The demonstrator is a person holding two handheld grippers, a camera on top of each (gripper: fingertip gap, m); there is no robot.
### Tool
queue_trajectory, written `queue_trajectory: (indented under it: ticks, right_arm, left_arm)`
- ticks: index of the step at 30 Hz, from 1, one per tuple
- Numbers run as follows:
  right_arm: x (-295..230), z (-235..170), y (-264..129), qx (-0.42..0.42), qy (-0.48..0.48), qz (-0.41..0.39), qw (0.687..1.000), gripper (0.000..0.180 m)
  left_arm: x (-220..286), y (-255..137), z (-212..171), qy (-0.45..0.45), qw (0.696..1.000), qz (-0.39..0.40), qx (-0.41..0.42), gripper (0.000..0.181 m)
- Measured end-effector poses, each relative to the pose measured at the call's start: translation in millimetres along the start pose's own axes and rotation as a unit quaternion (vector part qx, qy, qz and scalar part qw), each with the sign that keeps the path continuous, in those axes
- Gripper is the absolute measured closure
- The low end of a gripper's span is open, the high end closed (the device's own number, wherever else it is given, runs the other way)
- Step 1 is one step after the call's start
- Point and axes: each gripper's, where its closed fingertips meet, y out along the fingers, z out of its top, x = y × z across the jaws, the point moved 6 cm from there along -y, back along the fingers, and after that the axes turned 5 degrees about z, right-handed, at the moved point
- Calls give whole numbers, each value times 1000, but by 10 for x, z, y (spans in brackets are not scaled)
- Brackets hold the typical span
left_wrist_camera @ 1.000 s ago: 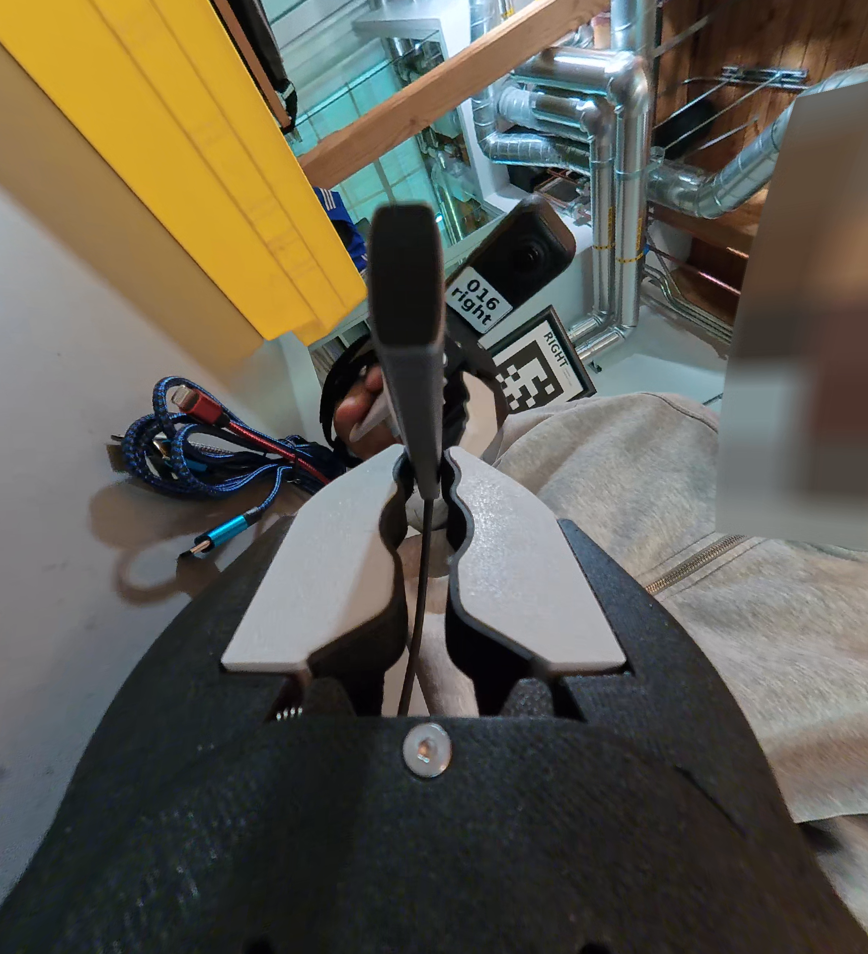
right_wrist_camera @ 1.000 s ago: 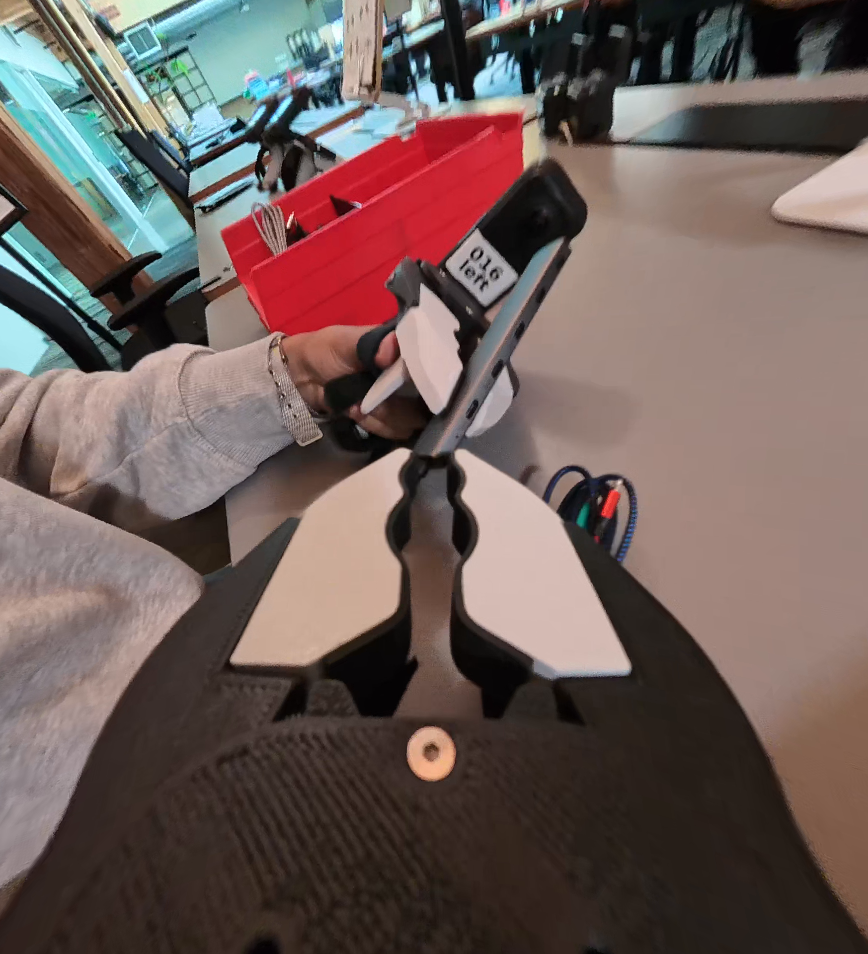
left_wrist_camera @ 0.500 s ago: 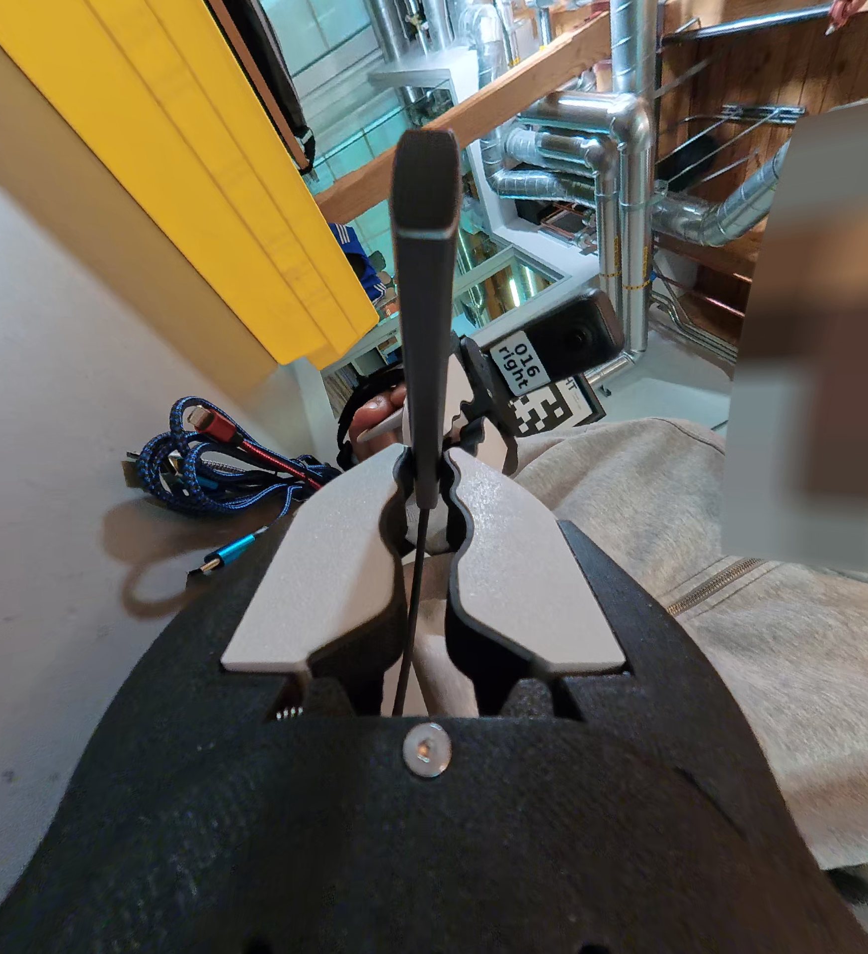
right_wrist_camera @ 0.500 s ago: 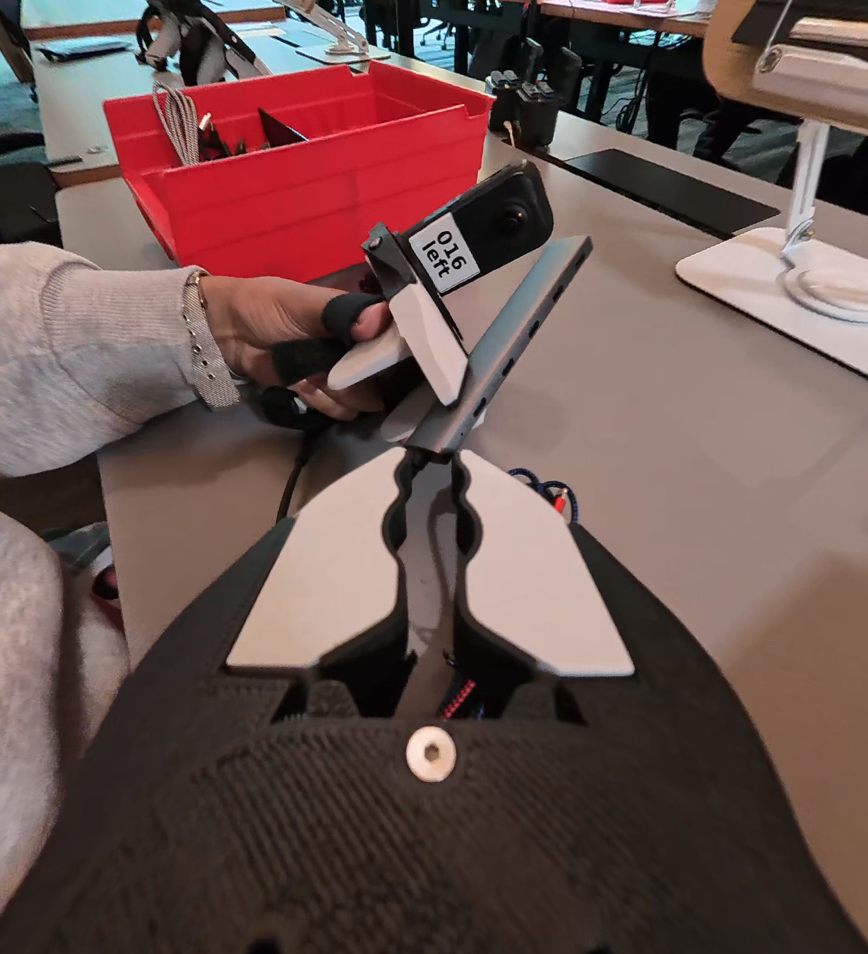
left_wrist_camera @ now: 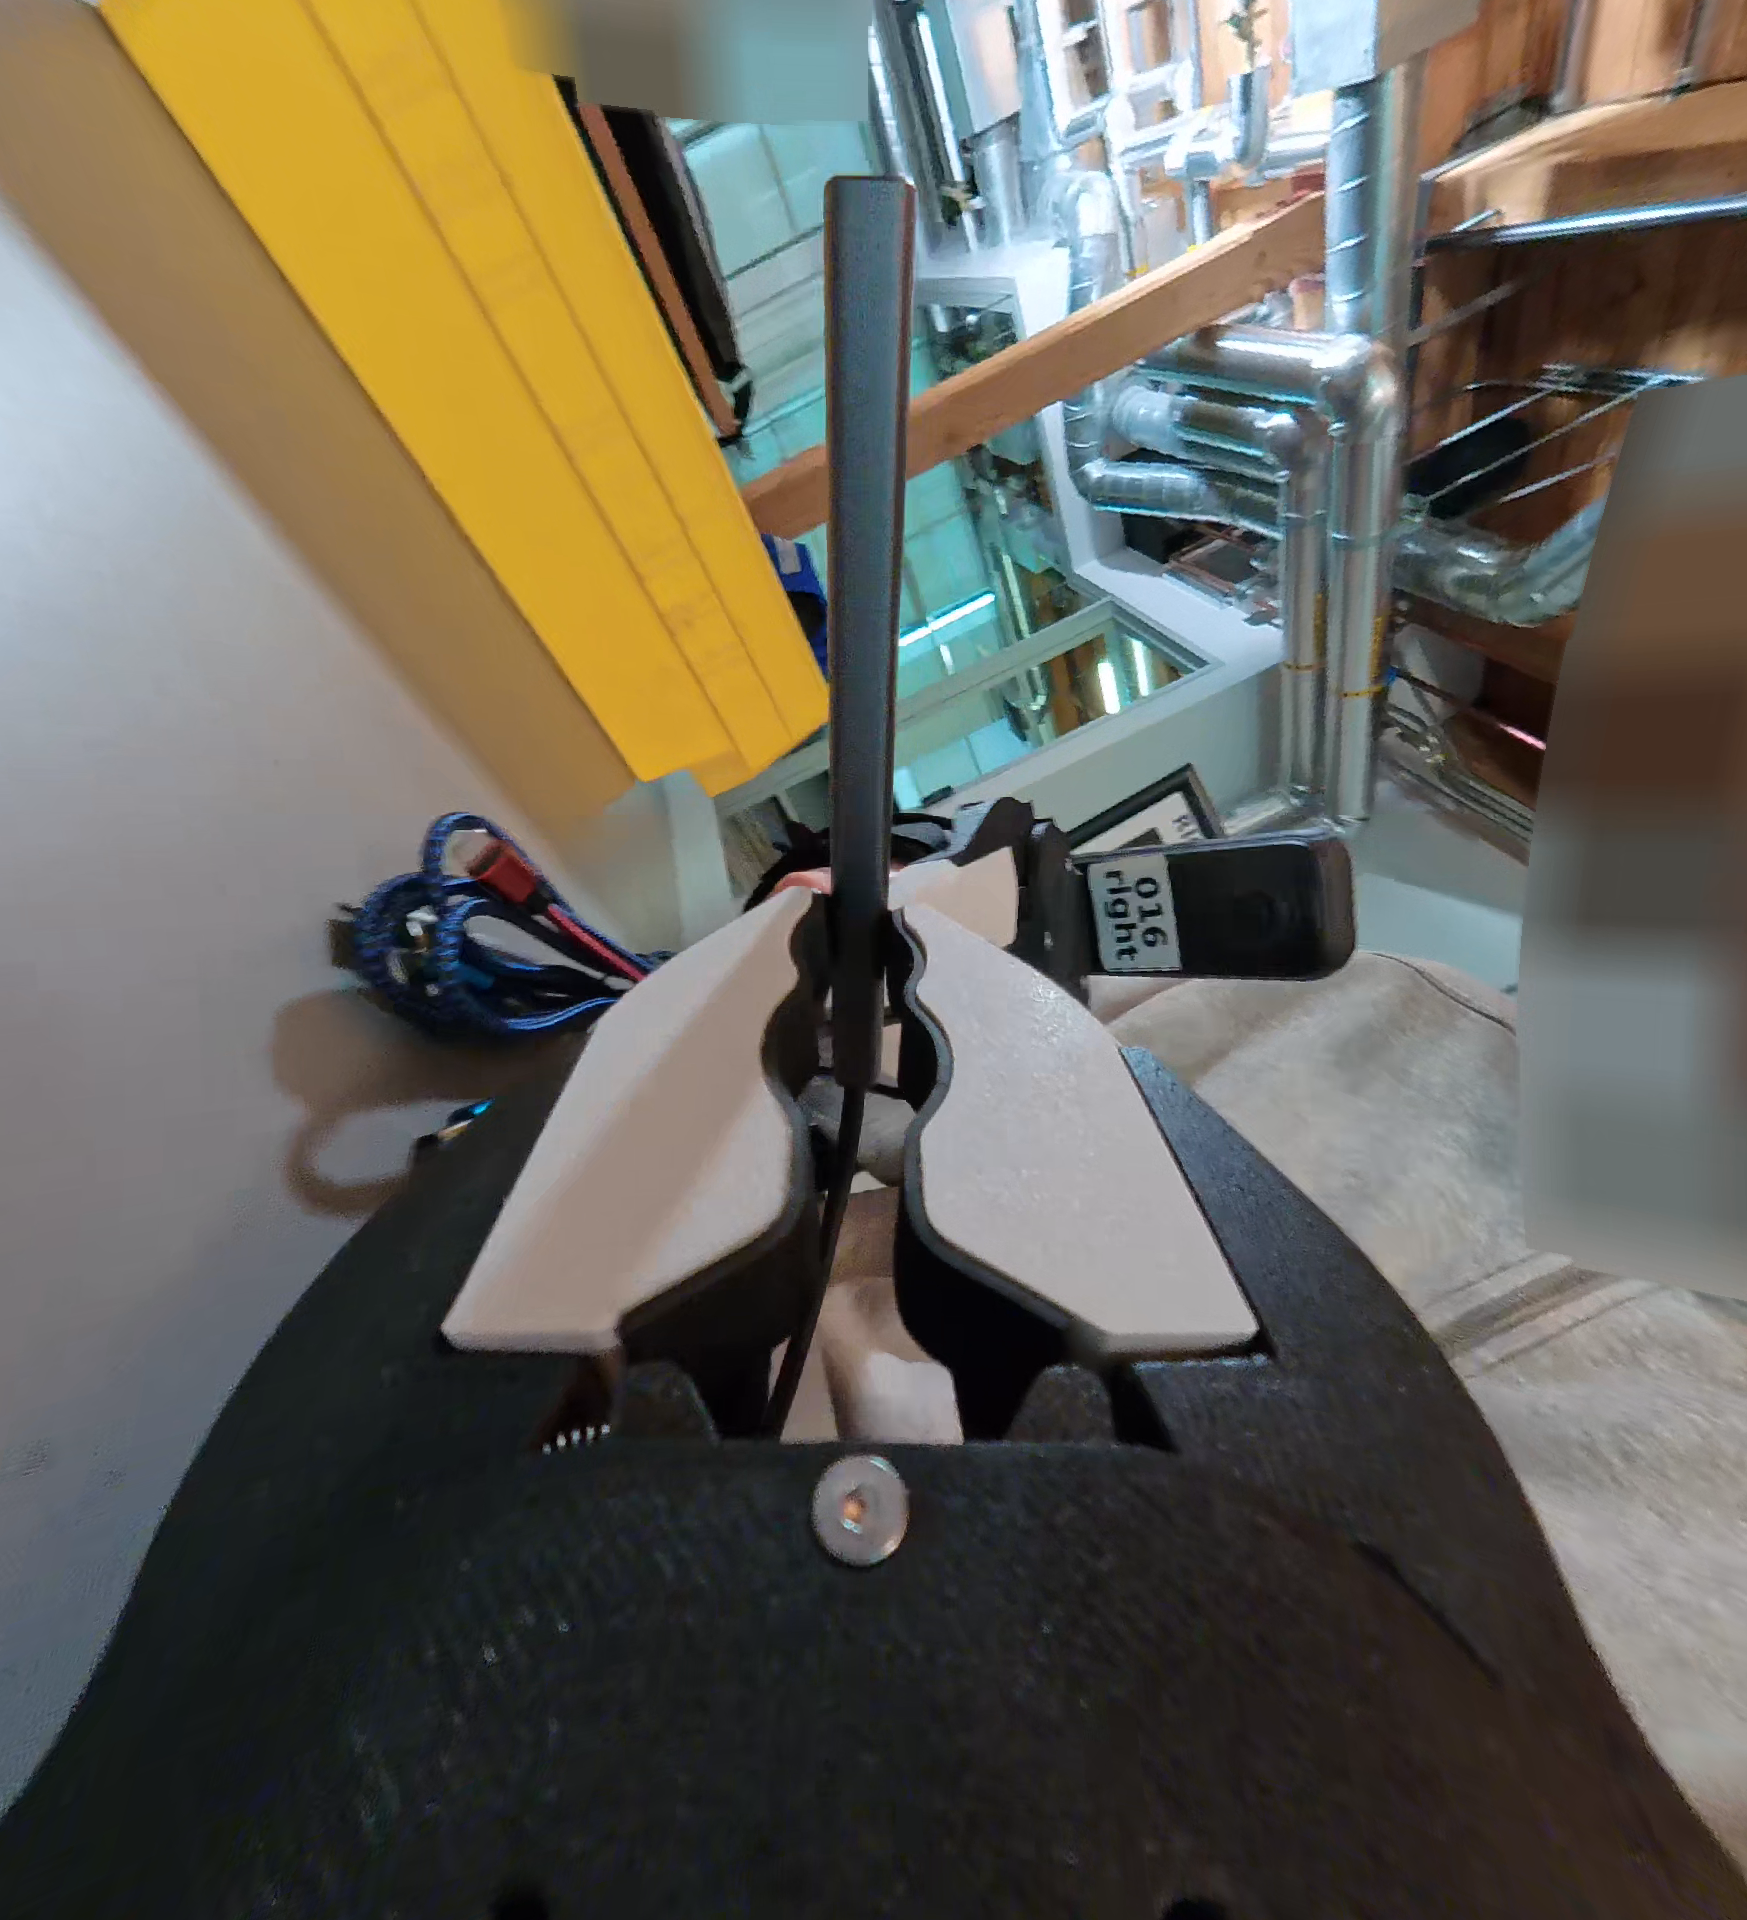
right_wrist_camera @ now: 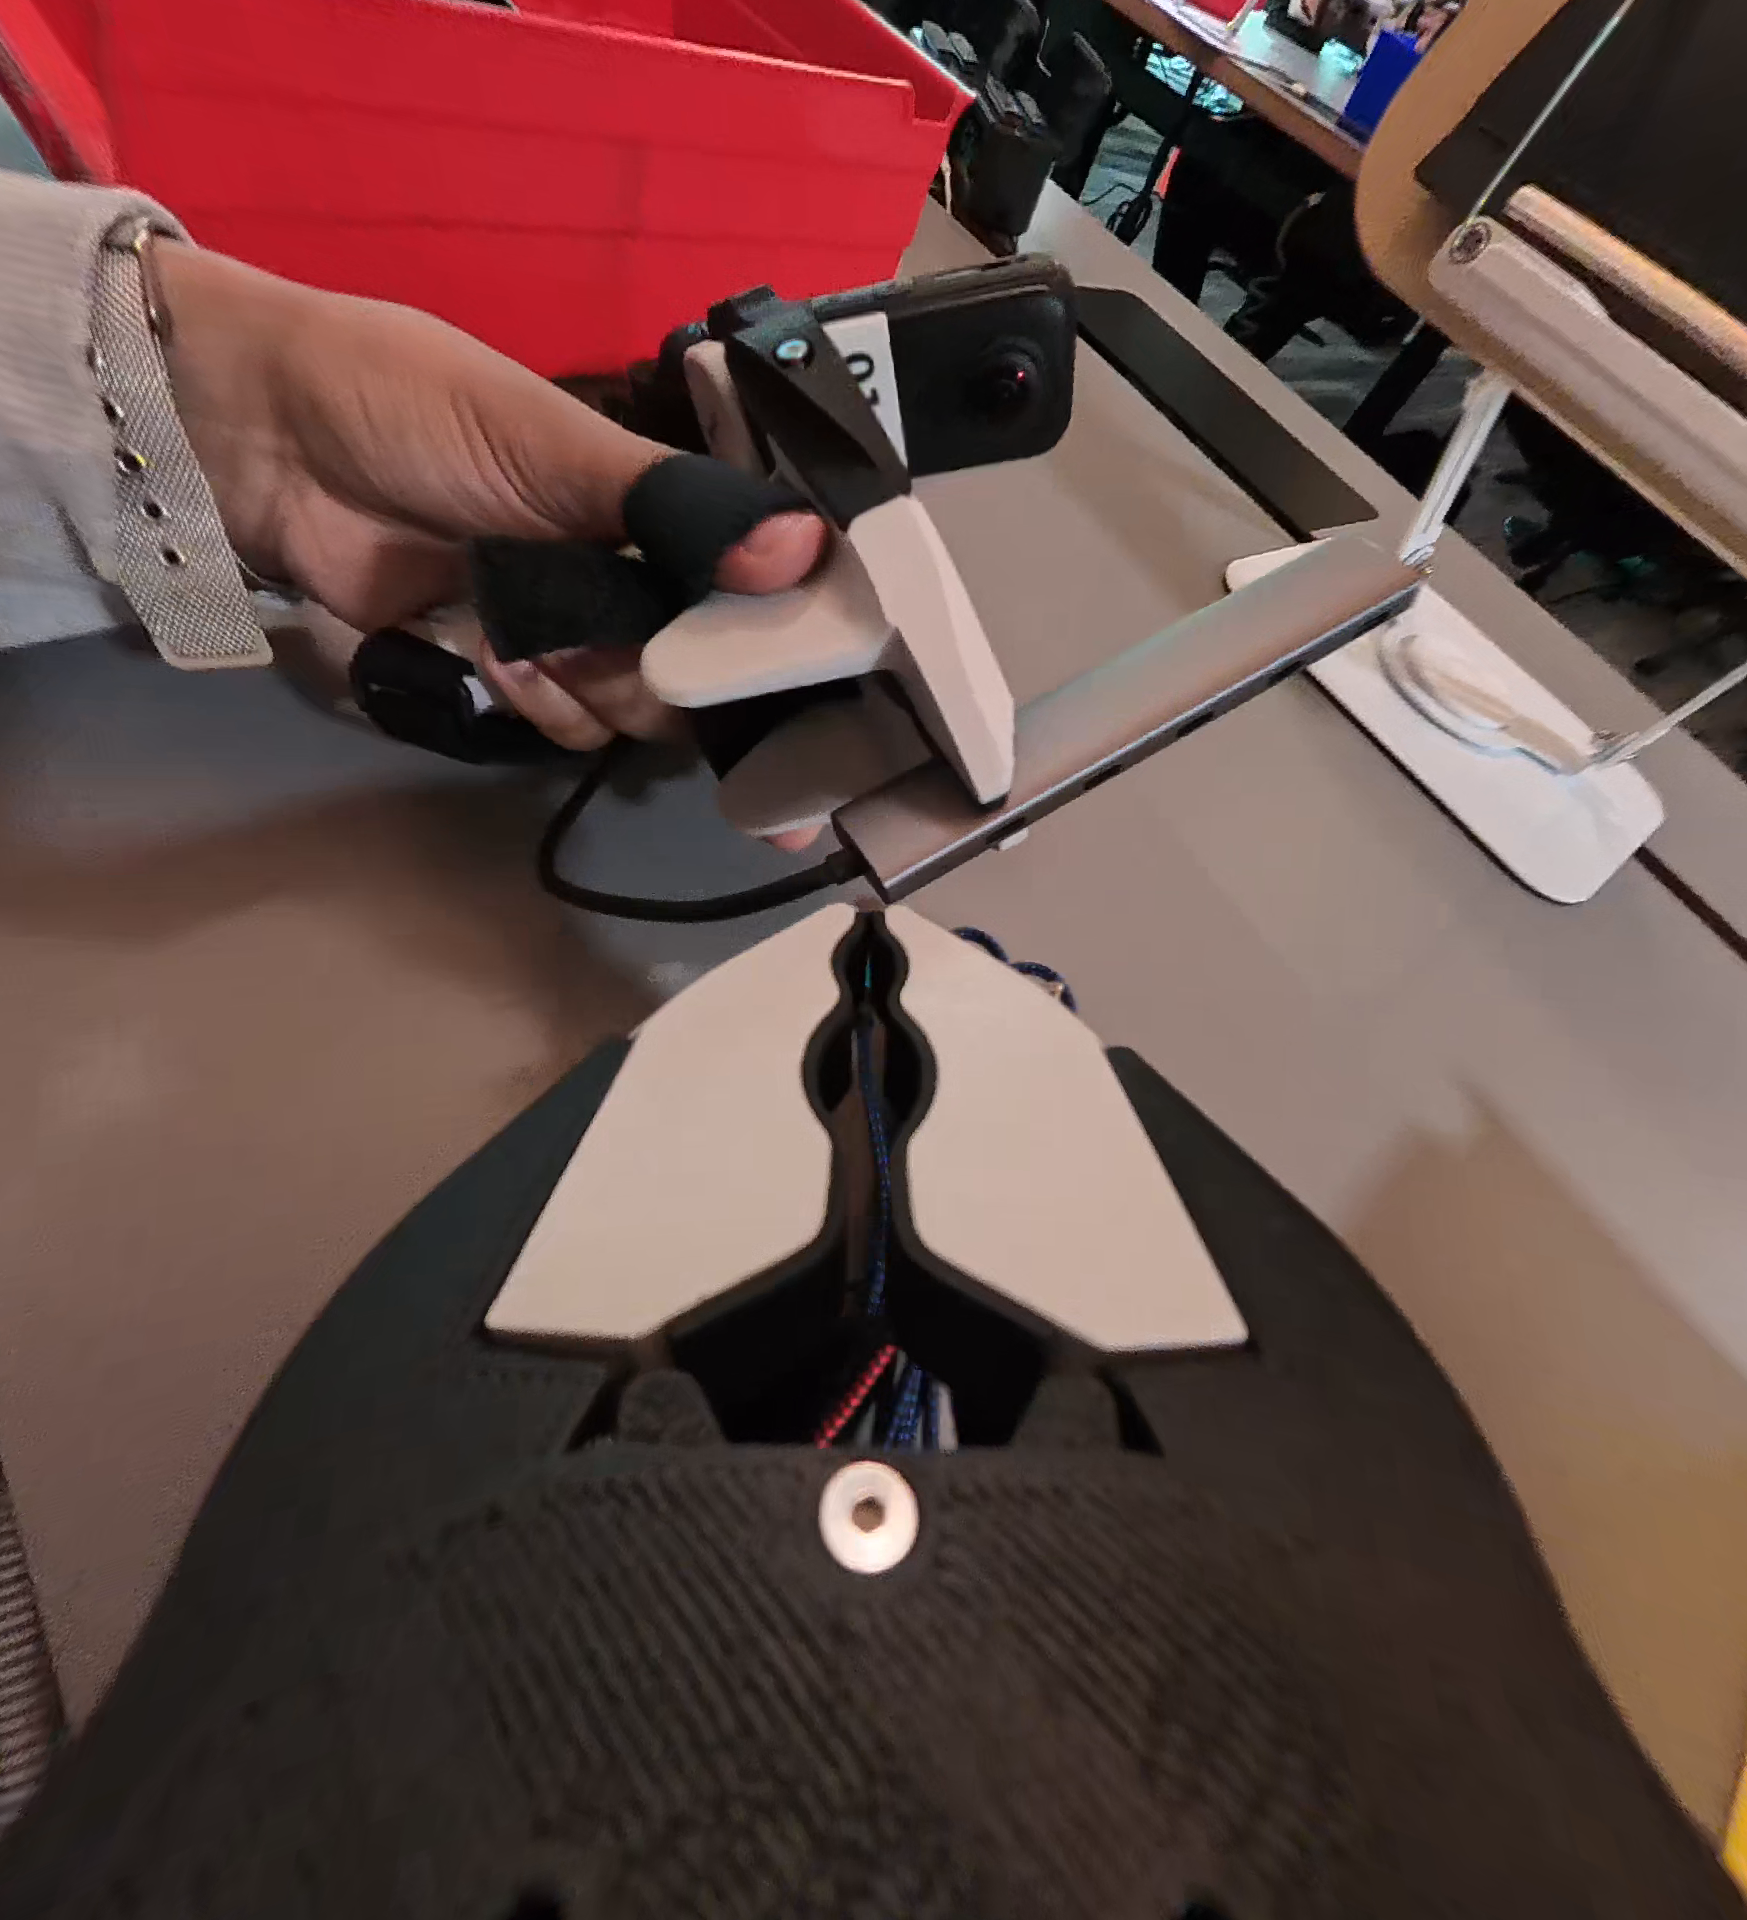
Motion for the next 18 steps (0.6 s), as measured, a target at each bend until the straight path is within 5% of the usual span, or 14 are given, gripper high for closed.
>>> queue_trajectory:
  ticks: [12,18]
  right_arm:
    - [111,-190,27,-43,11,32,999,168]
    - [13,-375,320,-166,-89,27,982,149]
  left_arm:
    - [-168,-265,38,15,996,88,-12,170]
    - [-175,-244,5,6,996,83,-30,170]
